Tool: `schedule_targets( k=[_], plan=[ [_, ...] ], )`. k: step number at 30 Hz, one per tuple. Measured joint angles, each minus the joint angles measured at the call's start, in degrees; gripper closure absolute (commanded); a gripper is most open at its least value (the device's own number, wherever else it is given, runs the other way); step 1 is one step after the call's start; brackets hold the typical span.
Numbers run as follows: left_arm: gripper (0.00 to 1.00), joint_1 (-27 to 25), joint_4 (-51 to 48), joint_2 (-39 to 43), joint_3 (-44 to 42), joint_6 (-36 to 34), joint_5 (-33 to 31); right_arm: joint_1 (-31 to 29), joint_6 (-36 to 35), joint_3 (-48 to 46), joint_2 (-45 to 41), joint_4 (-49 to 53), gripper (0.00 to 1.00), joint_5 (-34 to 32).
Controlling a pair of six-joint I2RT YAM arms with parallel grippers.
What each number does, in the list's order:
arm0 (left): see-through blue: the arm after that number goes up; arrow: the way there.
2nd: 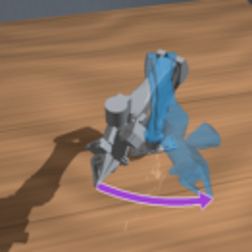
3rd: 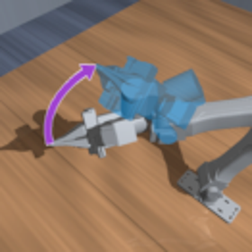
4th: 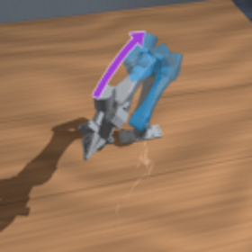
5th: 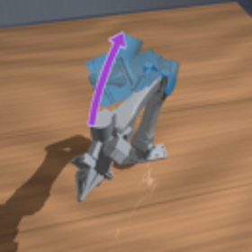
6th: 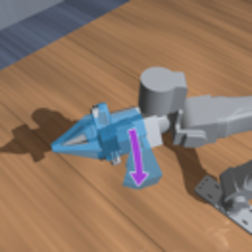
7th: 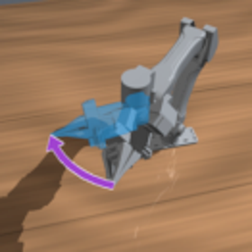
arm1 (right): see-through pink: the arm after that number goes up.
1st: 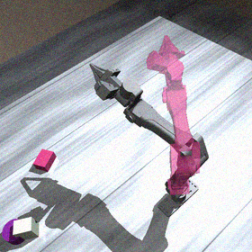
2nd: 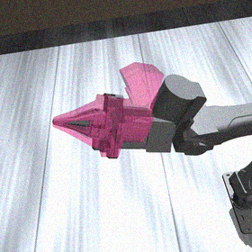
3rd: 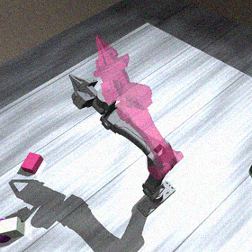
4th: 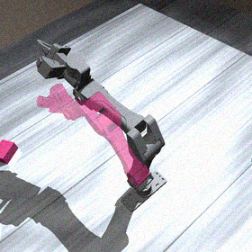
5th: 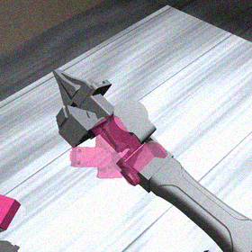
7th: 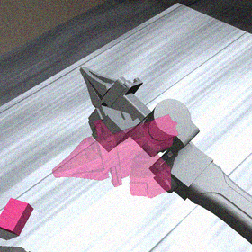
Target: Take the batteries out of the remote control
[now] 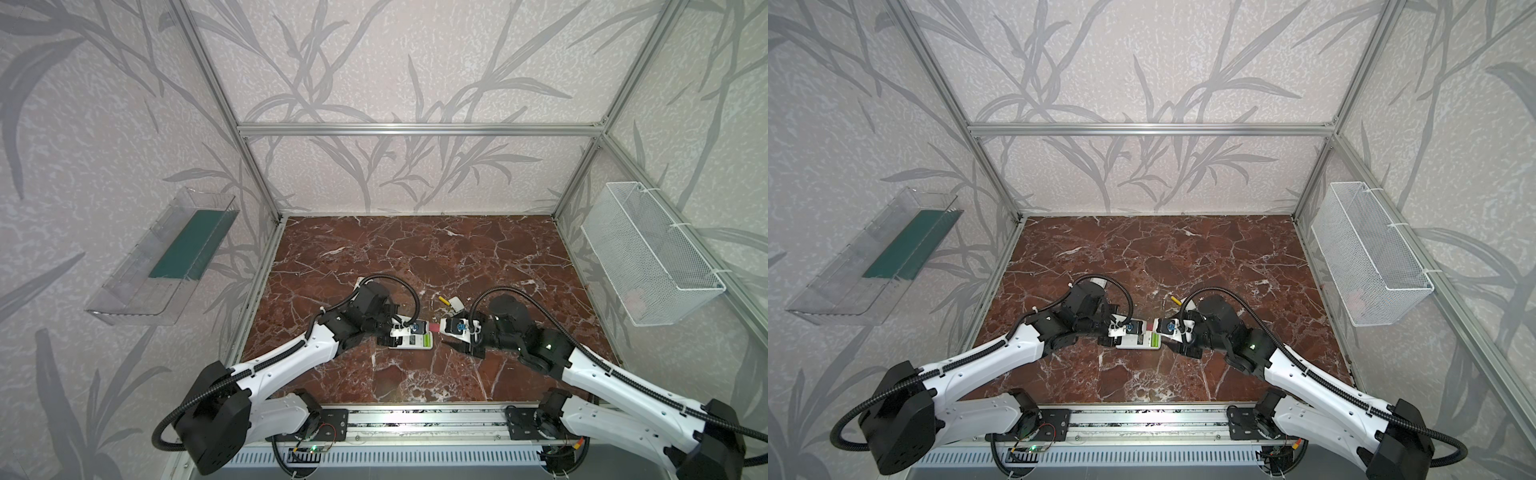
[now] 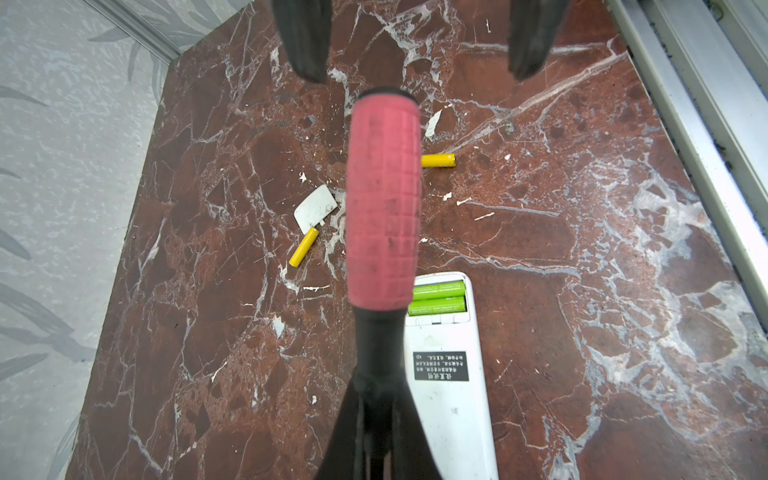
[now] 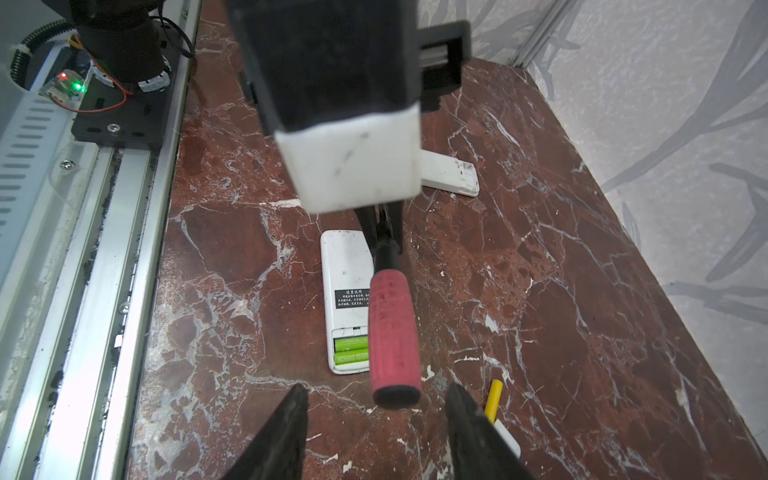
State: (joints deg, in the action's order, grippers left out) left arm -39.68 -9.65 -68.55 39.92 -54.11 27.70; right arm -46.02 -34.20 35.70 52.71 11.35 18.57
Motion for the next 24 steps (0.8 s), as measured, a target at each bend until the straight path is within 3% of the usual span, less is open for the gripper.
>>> schedule_targets(
  k=[8, 24],
  plan=[
    [1.00, 0.8, -0.7, 0.0, 0.4, 0.6, 4.1, 0.0, -4.8, 0.0, 0.9, -2.6, 0.47, 1.0],
    [1.00, 0.8, -1.6, 0.4, 0.5, 0.8, 5.4, 0.0, -7.9, 0.1, 5.2, -4.9, 0.52, 2.9]
  ],
)
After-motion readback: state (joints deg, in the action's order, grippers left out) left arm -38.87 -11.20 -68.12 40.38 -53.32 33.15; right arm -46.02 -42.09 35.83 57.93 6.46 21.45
